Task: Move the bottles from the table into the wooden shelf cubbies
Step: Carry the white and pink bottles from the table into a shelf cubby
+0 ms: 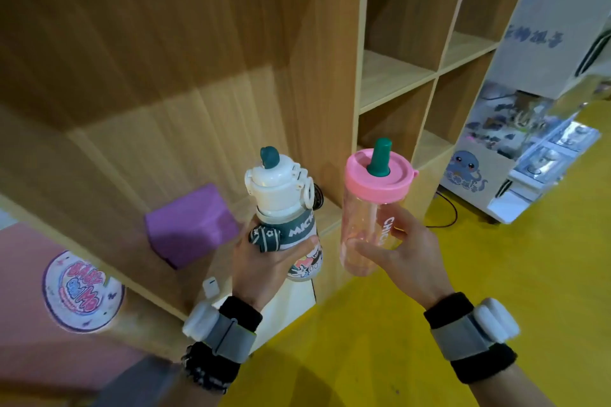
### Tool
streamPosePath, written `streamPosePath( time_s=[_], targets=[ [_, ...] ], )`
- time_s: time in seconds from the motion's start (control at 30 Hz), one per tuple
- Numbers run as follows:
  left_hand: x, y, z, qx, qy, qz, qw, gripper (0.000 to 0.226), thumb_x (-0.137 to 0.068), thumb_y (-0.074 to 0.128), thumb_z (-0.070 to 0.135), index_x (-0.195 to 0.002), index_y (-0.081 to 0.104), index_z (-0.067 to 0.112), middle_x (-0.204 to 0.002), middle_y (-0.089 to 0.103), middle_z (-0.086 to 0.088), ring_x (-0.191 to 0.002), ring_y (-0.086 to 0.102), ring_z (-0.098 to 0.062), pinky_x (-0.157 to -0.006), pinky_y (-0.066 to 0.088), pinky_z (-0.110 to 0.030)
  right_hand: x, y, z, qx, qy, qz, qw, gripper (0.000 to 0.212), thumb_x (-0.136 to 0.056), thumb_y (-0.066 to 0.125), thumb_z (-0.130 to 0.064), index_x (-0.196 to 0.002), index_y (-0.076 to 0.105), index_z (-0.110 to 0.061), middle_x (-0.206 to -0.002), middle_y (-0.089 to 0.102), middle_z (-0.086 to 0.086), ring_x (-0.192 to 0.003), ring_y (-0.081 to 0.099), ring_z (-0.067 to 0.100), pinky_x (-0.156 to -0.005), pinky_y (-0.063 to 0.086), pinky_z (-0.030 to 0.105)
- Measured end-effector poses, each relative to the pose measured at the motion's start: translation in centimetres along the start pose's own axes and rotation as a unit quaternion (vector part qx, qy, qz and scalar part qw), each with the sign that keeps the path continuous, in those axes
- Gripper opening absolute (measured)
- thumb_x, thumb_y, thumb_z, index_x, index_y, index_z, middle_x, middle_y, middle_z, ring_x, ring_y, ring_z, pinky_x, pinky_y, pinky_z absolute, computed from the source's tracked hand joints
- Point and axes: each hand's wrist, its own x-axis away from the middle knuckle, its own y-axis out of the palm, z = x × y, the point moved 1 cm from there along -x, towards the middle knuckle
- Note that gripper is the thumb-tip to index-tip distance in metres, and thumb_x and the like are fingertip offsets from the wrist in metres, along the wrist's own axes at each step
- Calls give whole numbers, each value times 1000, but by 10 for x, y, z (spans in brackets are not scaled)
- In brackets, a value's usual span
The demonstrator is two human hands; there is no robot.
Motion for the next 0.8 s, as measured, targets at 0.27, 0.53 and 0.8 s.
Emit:
streamPosePath(
  time_s=[0.27, 0.53, 0.8],
  targets=[
    [4, 83, 48, 20, -1, 41, 999, 60, -61, 98, 20, -114, 71, 23, -106, 78, 14, -96, 72, 6, -77, 52, -6, -41, -80, 30, -14, -17, -31, 999, 51, -66, 92, -31, -107, 62, -31, -87, 67, -32, -90, 62, -10, -76, 43, 2],
    [-39, 135, 68, 57, 20, 44, 997, 61, -60, 98, 9, -114, 71, 17, -109, 79, 5, -103, 75, -15, -91, 60, -40, -102, -117, 51, -22, -21, -39, 999, 51, -64, 93, -33, -106, 63, -27, -83, 66, -26, -89, 60, -13, -75, 41, 0],
    [-108, 192, 90, 66, 53, 65, 994, 56, -57, 98, 5, -105, 72, 20, -96, 79, 21, -91, 74, 4, -77, 54, -10, -191, -145, 64, 2, -49, -49, 998, 59, -64, 91, -41, -115, 63, -30, -95, 67, -26, -93, 59, -16, -77, 41, -1]
  ],
)
